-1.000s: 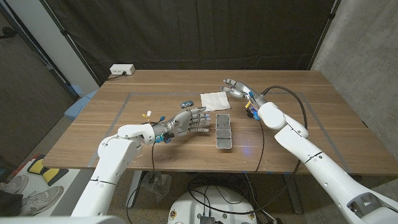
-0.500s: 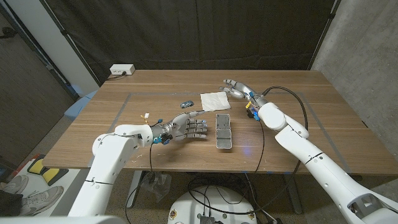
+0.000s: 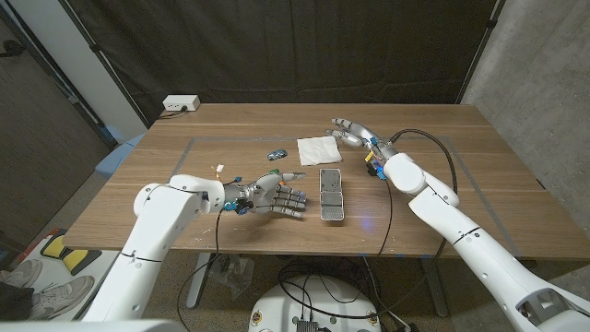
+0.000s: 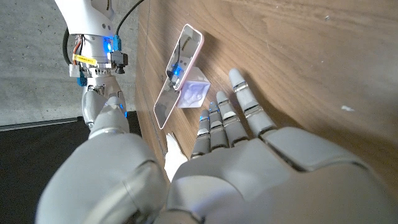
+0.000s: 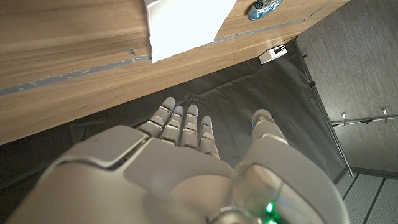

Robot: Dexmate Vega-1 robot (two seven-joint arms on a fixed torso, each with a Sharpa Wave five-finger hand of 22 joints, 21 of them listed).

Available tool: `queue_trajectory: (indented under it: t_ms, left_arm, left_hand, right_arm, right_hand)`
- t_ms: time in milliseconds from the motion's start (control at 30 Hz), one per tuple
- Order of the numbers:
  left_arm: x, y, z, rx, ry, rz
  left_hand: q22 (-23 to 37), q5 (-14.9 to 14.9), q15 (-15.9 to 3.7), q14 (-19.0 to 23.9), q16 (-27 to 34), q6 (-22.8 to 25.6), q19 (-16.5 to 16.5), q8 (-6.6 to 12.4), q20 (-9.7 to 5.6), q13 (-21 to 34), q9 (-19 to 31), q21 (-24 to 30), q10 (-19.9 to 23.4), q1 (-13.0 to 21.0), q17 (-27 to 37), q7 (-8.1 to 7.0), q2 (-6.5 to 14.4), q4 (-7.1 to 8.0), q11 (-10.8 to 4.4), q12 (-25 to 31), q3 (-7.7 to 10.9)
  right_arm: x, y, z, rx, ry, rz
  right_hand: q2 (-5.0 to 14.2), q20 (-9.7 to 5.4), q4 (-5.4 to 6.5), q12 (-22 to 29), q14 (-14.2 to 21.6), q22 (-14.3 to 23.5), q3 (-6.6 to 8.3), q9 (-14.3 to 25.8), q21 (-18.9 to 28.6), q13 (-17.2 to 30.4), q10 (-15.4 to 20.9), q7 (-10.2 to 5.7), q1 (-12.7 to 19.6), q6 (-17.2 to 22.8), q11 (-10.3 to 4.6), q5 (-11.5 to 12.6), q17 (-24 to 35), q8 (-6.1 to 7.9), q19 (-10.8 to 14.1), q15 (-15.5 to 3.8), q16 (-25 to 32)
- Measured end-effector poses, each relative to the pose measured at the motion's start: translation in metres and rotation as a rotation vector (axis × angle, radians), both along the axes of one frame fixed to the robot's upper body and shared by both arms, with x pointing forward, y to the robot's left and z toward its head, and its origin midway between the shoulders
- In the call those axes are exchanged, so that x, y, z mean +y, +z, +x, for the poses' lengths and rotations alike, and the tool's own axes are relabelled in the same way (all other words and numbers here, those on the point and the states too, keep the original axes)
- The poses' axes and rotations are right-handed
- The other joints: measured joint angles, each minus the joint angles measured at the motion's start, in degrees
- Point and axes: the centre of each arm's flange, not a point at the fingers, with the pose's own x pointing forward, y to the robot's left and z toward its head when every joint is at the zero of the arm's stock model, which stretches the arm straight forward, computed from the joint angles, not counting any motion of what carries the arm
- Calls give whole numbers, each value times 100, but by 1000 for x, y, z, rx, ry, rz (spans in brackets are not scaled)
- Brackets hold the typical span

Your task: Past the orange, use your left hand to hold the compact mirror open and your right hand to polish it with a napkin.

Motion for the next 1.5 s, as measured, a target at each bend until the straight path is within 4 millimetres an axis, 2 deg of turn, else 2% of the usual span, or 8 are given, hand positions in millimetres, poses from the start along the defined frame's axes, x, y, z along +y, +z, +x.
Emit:
queue_trajectory:
  t_ms: [367, 533, 833, 967, 1167, 1233, 1367, 1500]
  left_arm:
    - [-1, 1, -2, 45, -56, 69]
    - [-6, 1, -1, 56, -115, 79]
    - [-18, -1, 9, 63, -195, 47]
    - [-26, -1, 13, 67, -209, 19]
    - [-36, 0, 18, 94, -172, 27]
    - [-38, 1, 19, 106, -151, 41]
    - [-42, 3, 19, 135, -109, 76]
    - [-46, 6, 19, 159, -84, 117]
  left_hand:
    - [3, -107, -239, 935, 141, 881, 877, 252, -234, -17, -17, 0, 898, 374, -10, -43, 208, 15, -104, 127, 21]
    - [17, -155, -329, 1026, 141, 973, 945, 253, -291, -17, -44, 0, 1020, 524, -16, -120, 267, -8, -142, 127, 91]
    - [17, -166, -347, 1009, 94, 950, 1034, 226, -385, -16, -44, -39, 986, 712, -12, -141, 365, -24, -208, 36, 186]
    - [6, -216, -351, 978, 49, 856, 1147, 178, -494, -16, -44, -40, 923, 765, -16, -69, 358, -24, -136, -7, 185]
    - [0, -270, -167, 1163, 49, 978, 1559, 118, -409, -43, -71, -40, 1092, 814, -43, 117, 301, -5, 157, -36, 166]
    - [0, -270, -69, 1271, 49, 1169, 1712, 118, -379, -63, -95, -40, 1226, 761, -43, 117, 247, 51, 252, -36, 111]
    - [-20, -270, -37, 1638, 49, 1540, 2032, 118, -349, -90, -118, -62, 1588, 706, -43, 127, 192, 119, 318, -36, 42]
    - [-27, -270, -23, 1802, 49, 1676, 2200, 118, -379, -97, -124, -107, 1712, 640, -69, 163, 127, 168, 363, -35, -6]
  right_arm:
    - [-1, -3, -2, 1, 1, 3]
    - [-1, -5, -2, 2, 2, 5]
    - [-6, -9, -4, 5, -1, 13]
    - [-9, -11, -5, 6, -2, 20]
    - [-15, -14, -7, 6, -3, 32]
    - [-17, -15, -8, 6, -3, 36]
    - [-20, -17, -9, 3, -1, 48]
    - [-24, -20, -10, -1, 2, 59]
  right_hand:
    - [0, -1, 25, 0, 0, 0, -25, 0, -23, 24, 0, 0, 0, 0, 0, 0, 0, 0, 1, 0, 0]
    - [0, -31, 9, -40, 0, 0, -41, 0, -23, 24, 0, 0, 0, 0, 0, 0, 0, 0, 31, 0, 0]
    - [0, -31, 33, -40, 0, 0, -65, 0, -23, 24, 0, 0, 0, 0, 0, 0, 30, 1, 31, 0, -22]
    - [0, -31, 33, -40, 0, 0, -64, 0, -23, 24, 0, 0, 0, 0, 0, 0, 29, 1, 31, 0, -22]
    - [0, -31, 33, -40, 0, 20, -64, 0, -66, 24, 22, 0, 0, 0, 23, 0, 29, -19, 30, 0, -22]
    - [0, -31, 34, -40, 0, 29, -66, 0, -66, 24, 22, 0, 0, 0, 23, 0, 29, -21, 30, 0, -22]
    - [0, 11, 41, -40, 65, 29, -104, 0, -66, 24, 22, 0, 0, -1, 23, 0, 29, -21, 72, 17, -22]
    - [-1, -11, 59, -40, 140, 29, -122, 0, -66, 24, 40, 0, -1, 0, 41, 0, 29, -21, 93, 25, 5]
